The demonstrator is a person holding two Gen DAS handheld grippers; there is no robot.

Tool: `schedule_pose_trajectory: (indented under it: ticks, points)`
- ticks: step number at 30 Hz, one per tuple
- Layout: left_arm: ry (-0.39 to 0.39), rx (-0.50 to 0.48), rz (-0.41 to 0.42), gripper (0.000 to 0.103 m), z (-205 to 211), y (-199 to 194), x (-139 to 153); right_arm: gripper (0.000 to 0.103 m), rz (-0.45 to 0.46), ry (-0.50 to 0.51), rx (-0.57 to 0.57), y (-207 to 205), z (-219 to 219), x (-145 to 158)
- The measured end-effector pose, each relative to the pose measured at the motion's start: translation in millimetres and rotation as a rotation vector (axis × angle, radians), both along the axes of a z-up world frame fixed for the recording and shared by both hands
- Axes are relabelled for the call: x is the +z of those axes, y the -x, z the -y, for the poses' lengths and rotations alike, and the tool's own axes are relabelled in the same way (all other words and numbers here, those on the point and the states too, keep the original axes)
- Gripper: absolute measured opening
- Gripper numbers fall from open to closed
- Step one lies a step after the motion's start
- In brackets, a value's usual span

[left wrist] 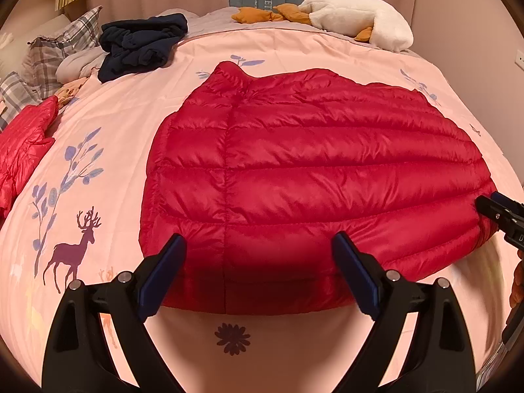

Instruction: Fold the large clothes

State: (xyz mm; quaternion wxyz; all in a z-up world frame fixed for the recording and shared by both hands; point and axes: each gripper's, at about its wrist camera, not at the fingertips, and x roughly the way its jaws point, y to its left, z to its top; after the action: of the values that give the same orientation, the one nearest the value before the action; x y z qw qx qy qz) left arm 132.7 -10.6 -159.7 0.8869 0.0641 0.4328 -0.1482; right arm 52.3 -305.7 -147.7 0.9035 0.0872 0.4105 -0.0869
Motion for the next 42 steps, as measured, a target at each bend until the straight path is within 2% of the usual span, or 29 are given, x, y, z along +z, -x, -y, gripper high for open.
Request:
schedule_pose_trajectory:
  ticks: [42]
  points:
    - [-0.009,0.044,-0.029,0.092,-15,-1,-3,0.085,-0.004,-0.050,-0.050,13,20,-4]
